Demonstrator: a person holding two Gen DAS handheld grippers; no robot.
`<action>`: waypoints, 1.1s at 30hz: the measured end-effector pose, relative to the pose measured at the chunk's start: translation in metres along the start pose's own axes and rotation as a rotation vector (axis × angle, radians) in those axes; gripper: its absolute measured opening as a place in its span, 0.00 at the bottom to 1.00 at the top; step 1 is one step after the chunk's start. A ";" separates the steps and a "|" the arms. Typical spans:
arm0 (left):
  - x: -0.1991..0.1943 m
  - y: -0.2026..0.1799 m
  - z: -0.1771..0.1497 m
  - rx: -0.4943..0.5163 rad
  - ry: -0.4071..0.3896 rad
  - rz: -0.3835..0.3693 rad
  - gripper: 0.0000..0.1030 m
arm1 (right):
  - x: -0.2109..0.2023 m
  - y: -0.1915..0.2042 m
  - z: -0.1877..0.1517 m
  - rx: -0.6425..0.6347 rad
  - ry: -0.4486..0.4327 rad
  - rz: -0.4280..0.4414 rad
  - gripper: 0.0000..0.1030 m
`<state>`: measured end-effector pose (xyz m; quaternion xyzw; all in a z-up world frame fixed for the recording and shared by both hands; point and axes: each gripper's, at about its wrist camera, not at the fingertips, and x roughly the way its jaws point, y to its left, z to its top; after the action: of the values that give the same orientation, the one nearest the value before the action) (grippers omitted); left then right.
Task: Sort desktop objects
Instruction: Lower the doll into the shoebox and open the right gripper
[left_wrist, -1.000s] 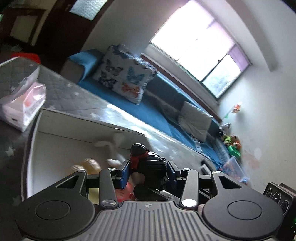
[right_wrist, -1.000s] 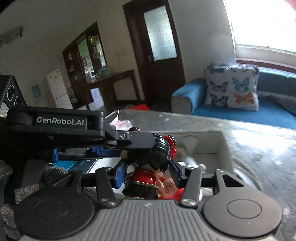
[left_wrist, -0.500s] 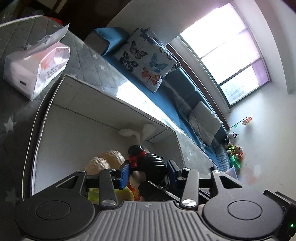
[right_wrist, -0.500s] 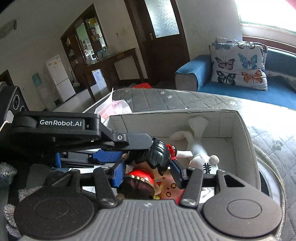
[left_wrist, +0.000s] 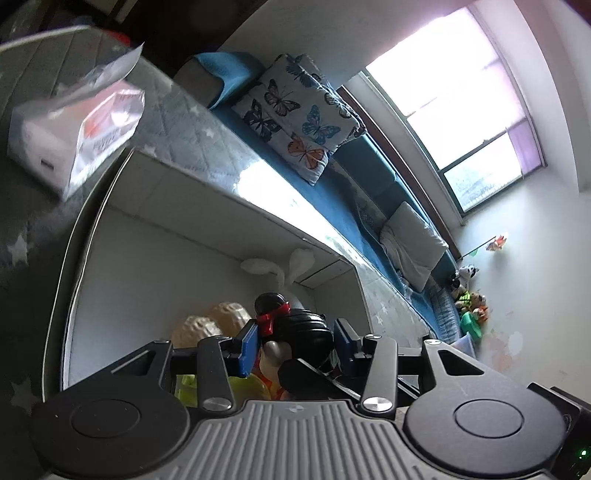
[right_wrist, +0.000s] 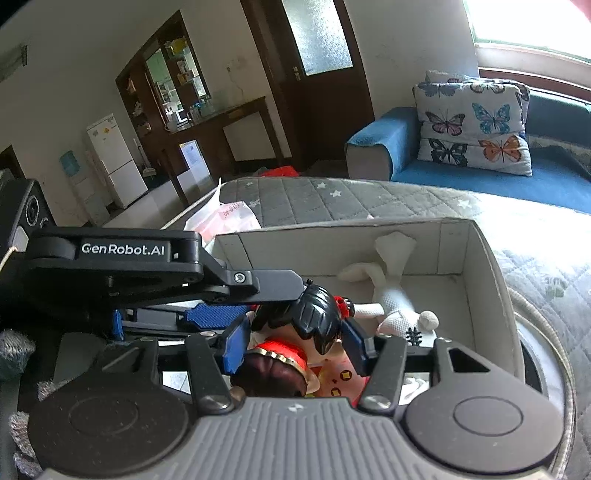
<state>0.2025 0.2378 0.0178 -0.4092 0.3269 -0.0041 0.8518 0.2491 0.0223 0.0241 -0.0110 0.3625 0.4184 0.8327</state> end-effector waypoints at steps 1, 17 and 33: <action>0.000 -0.001 0.001 -0.006 0.001 0.006 0.45 | 0.000 0.000 0.001 0.001 -0.001 0.001 0.54; 0.001 0.002 0.004 -0.062 0.032 0.006 0.44 | -0.001 -0.002 0.007 0.022 -0.015 -0.002 0.53; -0.004 -0.006 0.000 0.023 0.011 0.050 0.43 | 0.003 -0.009 -0.006 0.045 -0.009 -0.011 0.53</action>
<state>0.2011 0.2352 0.0239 -0.3912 0.3416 0.0113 0.8545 0.2529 0.0168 0.0157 0.0074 0.3682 0.4058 0.8365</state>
